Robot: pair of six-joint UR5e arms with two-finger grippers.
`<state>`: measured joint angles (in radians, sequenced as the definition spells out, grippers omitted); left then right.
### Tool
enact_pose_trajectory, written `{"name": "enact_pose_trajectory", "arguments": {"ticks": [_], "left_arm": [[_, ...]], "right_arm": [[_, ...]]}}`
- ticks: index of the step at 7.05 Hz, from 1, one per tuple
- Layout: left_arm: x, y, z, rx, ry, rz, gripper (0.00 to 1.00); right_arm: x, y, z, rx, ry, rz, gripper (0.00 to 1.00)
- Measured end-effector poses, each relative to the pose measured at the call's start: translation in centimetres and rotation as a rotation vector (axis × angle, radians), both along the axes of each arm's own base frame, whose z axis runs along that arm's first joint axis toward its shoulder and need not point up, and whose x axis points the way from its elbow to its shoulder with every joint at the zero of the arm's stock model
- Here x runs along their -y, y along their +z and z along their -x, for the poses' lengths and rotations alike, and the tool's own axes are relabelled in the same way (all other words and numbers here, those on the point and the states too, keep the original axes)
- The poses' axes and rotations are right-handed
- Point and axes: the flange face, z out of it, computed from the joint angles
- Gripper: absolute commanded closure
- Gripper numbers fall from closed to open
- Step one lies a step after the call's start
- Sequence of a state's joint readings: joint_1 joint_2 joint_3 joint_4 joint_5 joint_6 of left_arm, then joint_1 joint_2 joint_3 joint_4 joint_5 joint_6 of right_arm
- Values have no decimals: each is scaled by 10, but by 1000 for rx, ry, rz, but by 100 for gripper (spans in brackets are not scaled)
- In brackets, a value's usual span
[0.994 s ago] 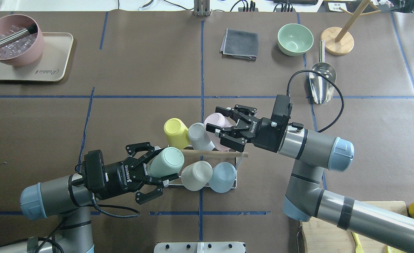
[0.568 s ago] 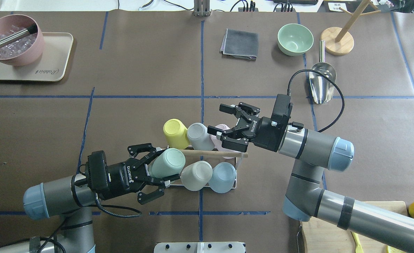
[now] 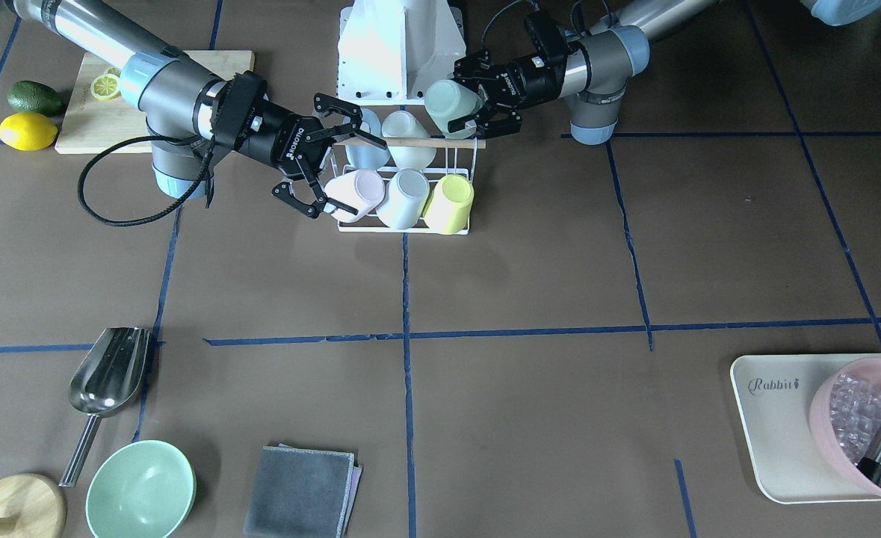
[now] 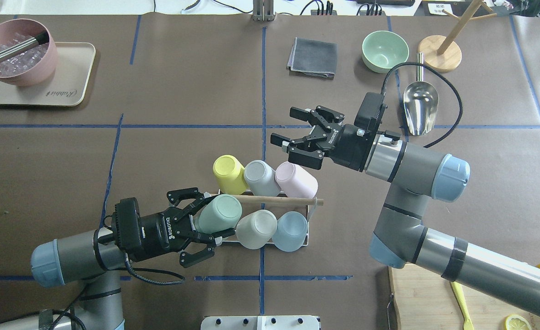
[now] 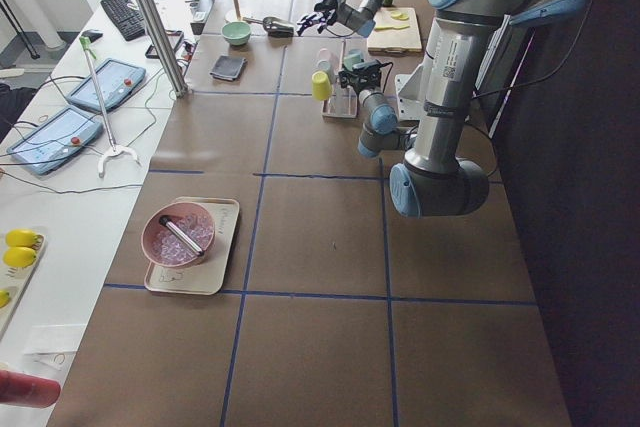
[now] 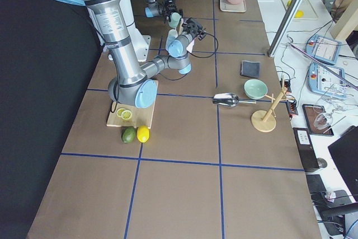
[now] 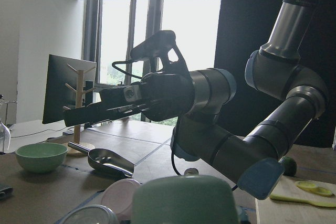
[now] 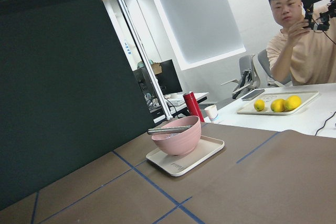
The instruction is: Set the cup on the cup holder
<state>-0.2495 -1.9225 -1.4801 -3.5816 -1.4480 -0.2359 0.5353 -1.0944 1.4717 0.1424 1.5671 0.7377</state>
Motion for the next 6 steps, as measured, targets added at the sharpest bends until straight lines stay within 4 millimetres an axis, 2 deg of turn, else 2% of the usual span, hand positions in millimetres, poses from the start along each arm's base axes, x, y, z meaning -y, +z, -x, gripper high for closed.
{"name": "enact_pose_trajectory", "arguments": {"ticks": [2,4,5,6], "left_arm": [[-1,2,4,-14,-15,-17,0],[-2,3,6,-19,-14,-19,0],[-1,-5,13,-41,-16,-23,0],[5,-20,30,-72,-32,-28,0]], "right_arm": [[29,-29,-13,-120,-1,40,0],[63,-46,-28,-252,-43,81,0],[80,-51,-37,-312,-67,110,0],[97,-53,-47,-370,-93,148,0]]}}
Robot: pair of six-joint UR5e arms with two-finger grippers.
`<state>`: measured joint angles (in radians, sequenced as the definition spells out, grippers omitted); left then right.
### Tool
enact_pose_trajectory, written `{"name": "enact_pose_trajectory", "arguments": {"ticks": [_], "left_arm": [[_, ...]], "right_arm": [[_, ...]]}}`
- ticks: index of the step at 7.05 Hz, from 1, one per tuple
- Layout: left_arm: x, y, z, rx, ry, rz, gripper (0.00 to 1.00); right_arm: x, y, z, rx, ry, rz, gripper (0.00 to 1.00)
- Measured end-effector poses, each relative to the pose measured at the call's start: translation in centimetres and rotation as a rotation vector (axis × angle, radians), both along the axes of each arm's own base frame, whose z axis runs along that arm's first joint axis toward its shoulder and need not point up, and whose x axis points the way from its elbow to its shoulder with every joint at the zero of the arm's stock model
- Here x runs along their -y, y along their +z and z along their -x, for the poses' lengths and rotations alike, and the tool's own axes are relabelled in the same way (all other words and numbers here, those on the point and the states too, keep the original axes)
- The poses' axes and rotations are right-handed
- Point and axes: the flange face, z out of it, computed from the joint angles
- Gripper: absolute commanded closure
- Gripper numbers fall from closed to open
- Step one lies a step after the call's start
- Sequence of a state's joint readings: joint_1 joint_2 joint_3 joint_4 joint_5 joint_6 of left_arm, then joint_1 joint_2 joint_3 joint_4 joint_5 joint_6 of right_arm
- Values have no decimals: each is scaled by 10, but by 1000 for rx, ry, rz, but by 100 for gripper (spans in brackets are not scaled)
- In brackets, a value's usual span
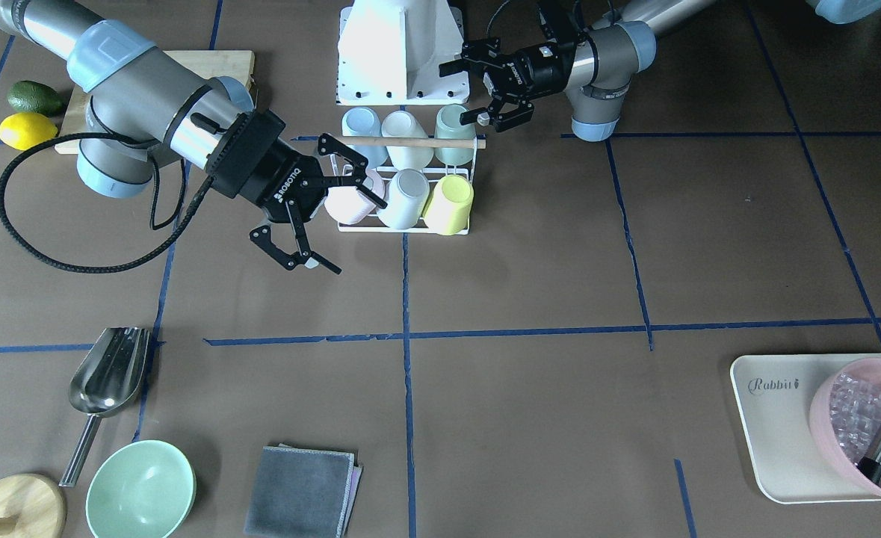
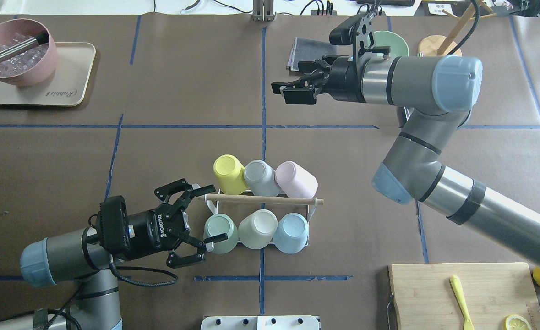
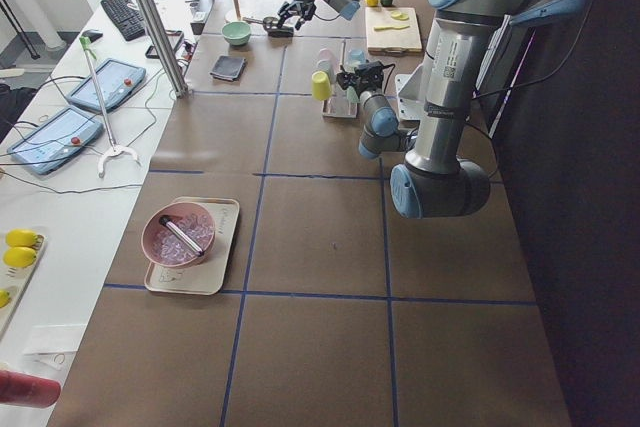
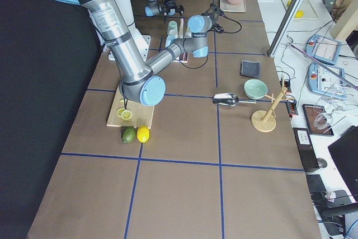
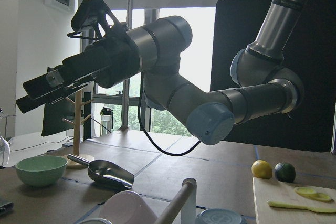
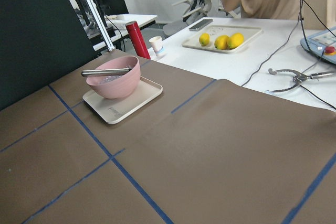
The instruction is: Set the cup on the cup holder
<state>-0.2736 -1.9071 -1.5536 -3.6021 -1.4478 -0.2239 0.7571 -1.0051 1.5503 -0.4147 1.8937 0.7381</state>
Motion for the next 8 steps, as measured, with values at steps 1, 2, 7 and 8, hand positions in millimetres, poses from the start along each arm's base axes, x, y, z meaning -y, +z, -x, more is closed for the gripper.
{"name": "enact_pose_trajectory", "arguments": {"ticks": [1,2,7,8], "left_arm": [[19,-10,20,-7,-27,14,0],[40,-17,36,9,-42,55,0],[178,0,86,419,-56,436,0],[193,13,85,520,-17,542,0]], "right_arm": [[15,0,-9,-60,-24,50,0],[30,3,-18,-118,-42,108,0],[69,44,-25,-387,-55,432,0],[75,54,-29,-445,-65,472,0]]}}
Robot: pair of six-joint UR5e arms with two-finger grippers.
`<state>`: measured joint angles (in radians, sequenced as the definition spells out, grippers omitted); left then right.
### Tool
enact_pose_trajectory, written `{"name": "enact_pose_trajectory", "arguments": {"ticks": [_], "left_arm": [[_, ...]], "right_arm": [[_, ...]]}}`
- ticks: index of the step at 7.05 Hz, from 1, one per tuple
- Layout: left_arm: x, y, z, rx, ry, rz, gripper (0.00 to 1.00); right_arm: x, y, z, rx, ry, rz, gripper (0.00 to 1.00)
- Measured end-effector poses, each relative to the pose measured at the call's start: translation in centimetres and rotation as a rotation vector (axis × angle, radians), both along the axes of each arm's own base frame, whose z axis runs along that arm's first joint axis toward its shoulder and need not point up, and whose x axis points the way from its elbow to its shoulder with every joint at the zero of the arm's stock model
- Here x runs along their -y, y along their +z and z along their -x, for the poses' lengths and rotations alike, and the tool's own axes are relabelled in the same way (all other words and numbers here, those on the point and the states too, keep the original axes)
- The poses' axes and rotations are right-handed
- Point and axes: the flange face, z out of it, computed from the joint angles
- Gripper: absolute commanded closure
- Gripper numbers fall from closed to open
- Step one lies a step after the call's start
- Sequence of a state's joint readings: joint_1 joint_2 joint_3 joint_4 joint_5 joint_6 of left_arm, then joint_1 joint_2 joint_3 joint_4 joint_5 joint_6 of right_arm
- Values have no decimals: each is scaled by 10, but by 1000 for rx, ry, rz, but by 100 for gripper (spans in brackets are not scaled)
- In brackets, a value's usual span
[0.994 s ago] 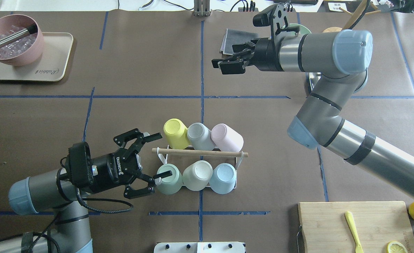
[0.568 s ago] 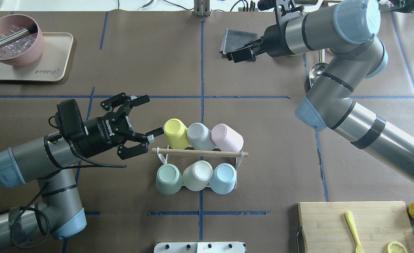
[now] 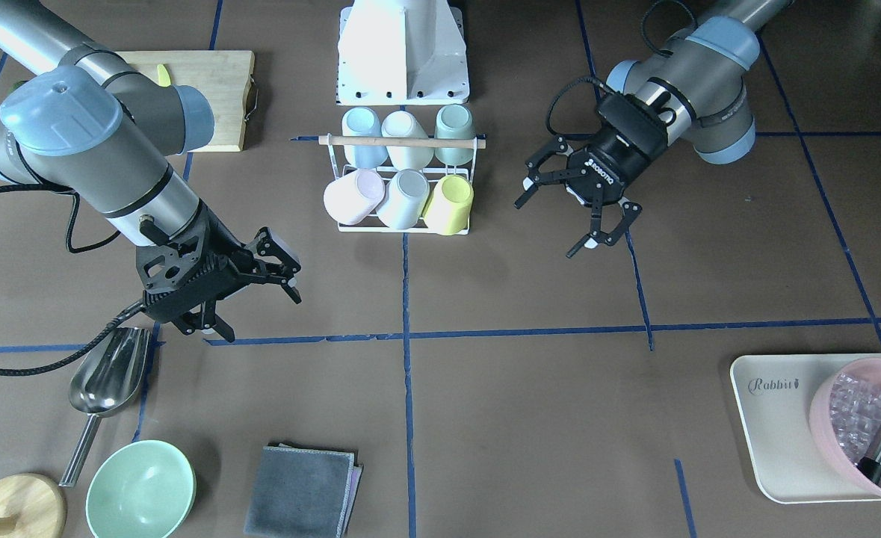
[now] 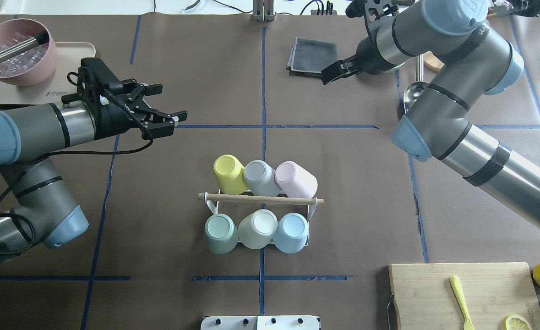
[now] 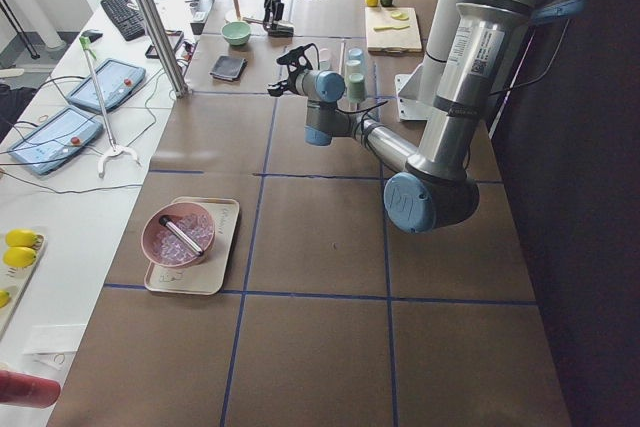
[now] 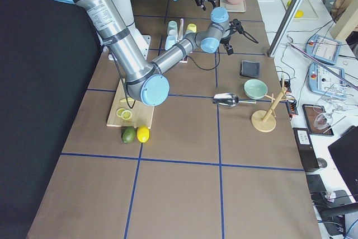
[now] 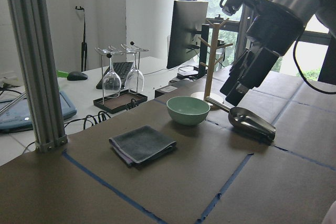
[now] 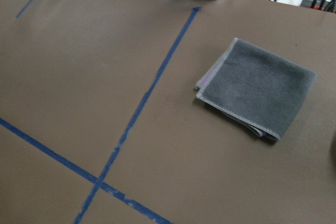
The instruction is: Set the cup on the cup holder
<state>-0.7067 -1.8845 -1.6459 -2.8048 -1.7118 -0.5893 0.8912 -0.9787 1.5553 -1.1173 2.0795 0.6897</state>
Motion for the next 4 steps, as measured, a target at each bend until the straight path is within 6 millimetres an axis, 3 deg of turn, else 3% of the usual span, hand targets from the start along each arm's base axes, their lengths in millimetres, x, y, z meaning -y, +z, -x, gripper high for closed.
{"name": "enact_pose_trajectory", "arguments": {"ticks": [2,4], "left_arm": [[22,37,-10,223,62,244,0],[44,68,1,413,120,478,0]], "right_arm": [[18,25,-25,-121,-70,47,0],[29,56,-58,-178,-122,133,0]]}}
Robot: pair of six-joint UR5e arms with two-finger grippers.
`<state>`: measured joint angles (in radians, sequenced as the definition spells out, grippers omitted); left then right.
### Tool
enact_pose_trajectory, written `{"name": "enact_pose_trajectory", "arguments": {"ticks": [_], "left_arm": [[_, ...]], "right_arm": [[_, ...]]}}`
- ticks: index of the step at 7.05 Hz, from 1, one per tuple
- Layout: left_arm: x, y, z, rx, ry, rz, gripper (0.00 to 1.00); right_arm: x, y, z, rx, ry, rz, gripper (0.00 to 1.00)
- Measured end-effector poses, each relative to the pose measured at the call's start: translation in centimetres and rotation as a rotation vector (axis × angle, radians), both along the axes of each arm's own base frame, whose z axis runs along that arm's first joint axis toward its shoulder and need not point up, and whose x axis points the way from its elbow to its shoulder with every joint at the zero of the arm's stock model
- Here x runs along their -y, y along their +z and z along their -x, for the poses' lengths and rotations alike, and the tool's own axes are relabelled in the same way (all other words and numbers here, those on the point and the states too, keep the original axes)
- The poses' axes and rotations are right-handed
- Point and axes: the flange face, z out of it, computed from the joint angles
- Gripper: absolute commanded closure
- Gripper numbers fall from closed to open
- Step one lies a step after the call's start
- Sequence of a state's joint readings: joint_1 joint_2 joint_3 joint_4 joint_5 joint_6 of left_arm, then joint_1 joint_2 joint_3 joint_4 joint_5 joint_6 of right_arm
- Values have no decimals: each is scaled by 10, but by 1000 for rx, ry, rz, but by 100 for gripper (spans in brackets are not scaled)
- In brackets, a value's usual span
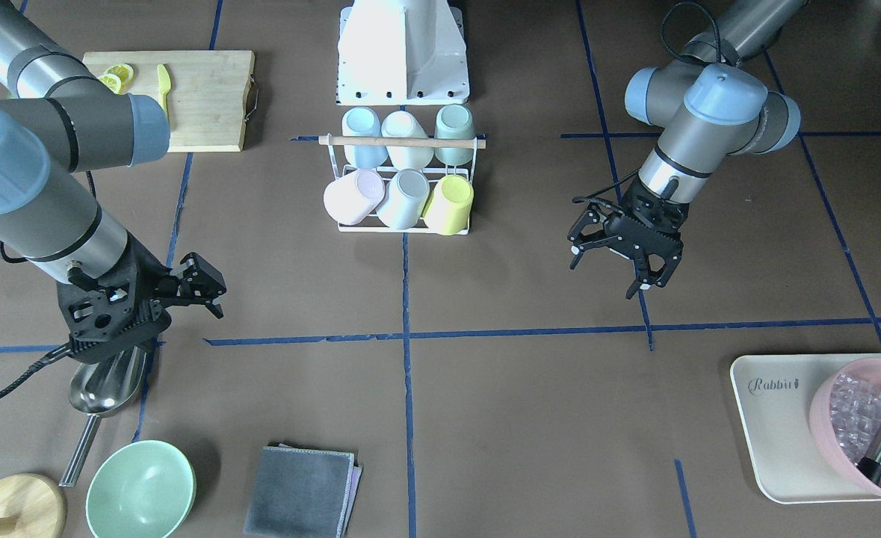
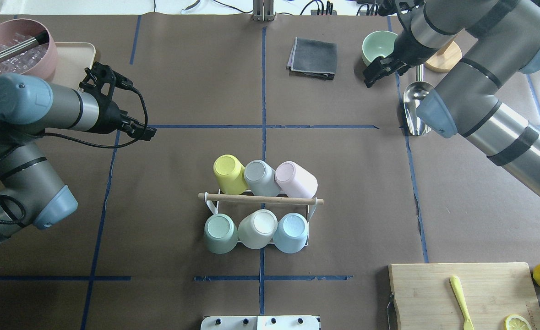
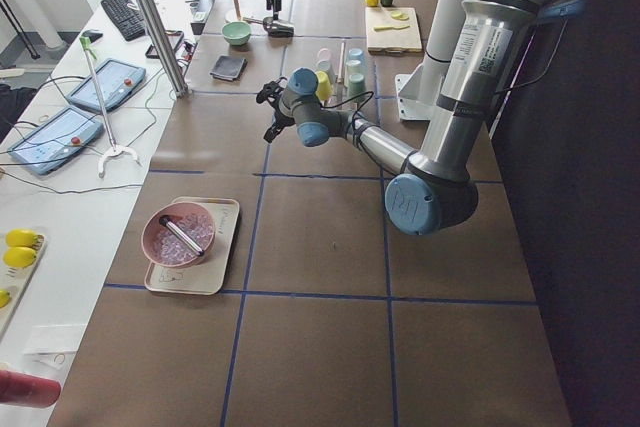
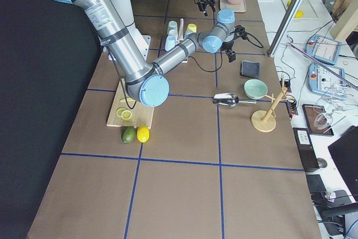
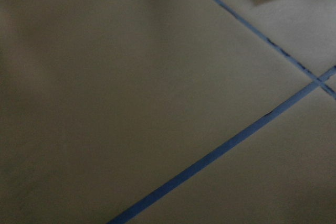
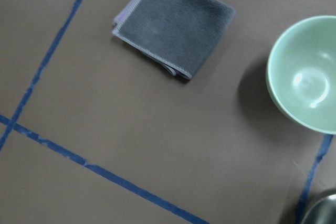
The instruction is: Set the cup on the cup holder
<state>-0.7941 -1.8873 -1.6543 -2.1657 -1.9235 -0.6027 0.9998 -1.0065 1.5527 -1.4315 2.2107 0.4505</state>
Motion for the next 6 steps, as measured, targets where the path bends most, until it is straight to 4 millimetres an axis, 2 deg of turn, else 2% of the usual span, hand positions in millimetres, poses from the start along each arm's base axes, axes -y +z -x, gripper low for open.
{"name": "enact_pose_trajectory", "arguments": {"ticks": [1,2,3,4,5,6], "left_arm": [[11,6,22,56,14,73,0],[25,6,58,115,14,108,0],[36,-1,104,177,9,134,0],[37,-7,148,226,-4,164,0],[29,4,190,254,-32,207,0],[19,23,227,250,-56,265,0]], "right_arm": [[5,18,-21,-19,-3,65,0],[9,41,-47,-29,1,130,0],[11,70,-78,-28,3,177,0],[12,97,-113,-31,19,222,0],[11,124,-149,-34,50,286,0],[8,152,-179,-29,80,352,0]]}}
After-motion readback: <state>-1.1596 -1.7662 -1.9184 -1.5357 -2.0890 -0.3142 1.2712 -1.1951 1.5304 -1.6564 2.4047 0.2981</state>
